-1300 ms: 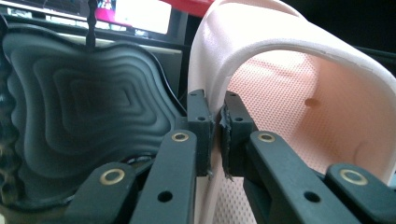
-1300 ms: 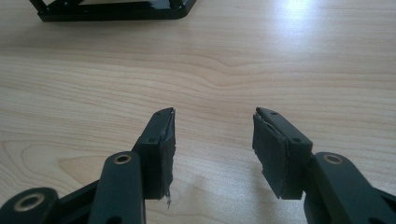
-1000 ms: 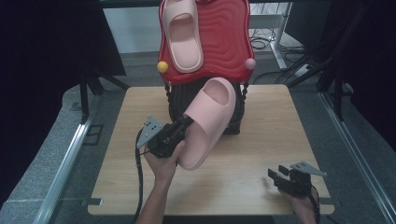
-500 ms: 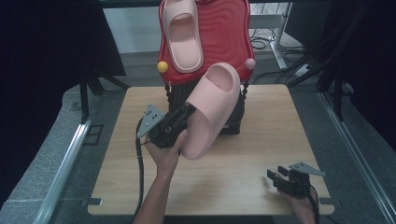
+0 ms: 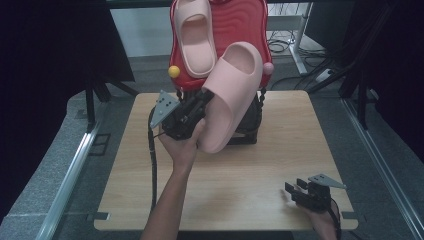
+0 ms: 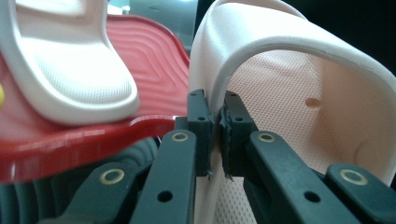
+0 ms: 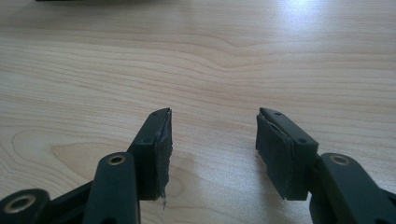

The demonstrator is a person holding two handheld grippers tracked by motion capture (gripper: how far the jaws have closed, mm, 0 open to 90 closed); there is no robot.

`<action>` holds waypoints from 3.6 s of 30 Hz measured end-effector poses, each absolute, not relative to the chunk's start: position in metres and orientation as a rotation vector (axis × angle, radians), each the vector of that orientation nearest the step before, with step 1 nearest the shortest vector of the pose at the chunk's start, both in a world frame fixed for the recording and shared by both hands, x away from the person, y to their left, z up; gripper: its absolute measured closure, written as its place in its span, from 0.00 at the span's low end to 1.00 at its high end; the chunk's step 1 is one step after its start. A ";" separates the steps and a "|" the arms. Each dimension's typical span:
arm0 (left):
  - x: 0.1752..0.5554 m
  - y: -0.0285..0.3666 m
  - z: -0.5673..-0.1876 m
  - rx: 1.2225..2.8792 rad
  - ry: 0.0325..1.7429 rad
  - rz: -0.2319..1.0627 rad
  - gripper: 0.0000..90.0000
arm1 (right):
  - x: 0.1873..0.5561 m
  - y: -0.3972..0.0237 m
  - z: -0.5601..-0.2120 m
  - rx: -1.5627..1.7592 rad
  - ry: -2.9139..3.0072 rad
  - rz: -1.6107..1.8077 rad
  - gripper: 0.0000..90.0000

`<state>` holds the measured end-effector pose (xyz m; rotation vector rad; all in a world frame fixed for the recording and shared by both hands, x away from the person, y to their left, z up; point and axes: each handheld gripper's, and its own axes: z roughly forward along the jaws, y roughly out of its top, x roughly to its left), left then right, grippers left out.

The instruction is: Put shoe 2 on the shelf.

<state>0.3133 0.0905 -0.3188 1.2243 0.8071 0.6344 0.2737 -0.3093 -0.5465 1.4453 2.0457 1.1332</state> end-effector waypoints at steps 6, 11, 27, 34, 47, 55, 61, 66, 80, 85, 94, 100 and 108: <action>0.324 0.084 -0.297 1.209 0.806 0.664 0.94 | 0.274 -0.308 -0.547 1.444 2.054 1.130 0.50; 0.333 0.080 -0.284 1.198 0.810 0.691 0.94 | 0.273 -0.308 -0.546 1.442 2.054 1.134 0.50; 0.380 0.051 -0.243 1.168 0.858 0.803 0.93 | 0.271 -0.305 -0.548 1.440 2.061 1.146 0.50; 0.410 0.036 -0.233 1.184 0.917 0.843 0.93 | 0.270 -0.305 -0.547 1.434 2.068 1.152 0.50; 0.470 0.016 -0.219 1.197 1.044 0.869 0.93 | 0.267 -0.301 -0.548 1.411 2.090 1.163 0.50; 0.483 0.012 -0.228 1.214 1.106 0.925 0.92 | 0.265 -0.302 -0.547 1.403 2.089 1.176 0.50; 0.481 0.010 -0.230 1.222 1.103 0.939 0.90 | 0.265 -0.302 -0.546 1.401 2.091 1.174 0.50; 0.476 0.013 -0.228 1.226 1.096 0.949 0.76 | 0.264 -0.300 -0.546 1.395 2.092 1.172 0.50; 0.450 0.036 -0.244 1.281 1.041 0.812 0.59 | 0.266 -0.296 -0.547 1.394 2.099 1.155 0.50; 0.437 0.045 -0.252 1.312 1.005 0.769 0.59 | 0.266 -0.295 -0.548 1.392 2.100 1.146 0.50; 0.410 0.058 -0.264 1.331 0.942 0.720 0.57 | 0.266 -0.290 -0.548 1.377 2.112 1.134 0.50; 0.383 0.070 -0.285 1.337 0.902 0.692 0.56 | 0.266 -0.289 -0.548 1.375 2.113 1.134 0.49; 0.350 0.081 -0.308 1.356 0.845 0.698 0.55 | 0.265 -0.287 -0.548 1.370 2.116 1.129 0.49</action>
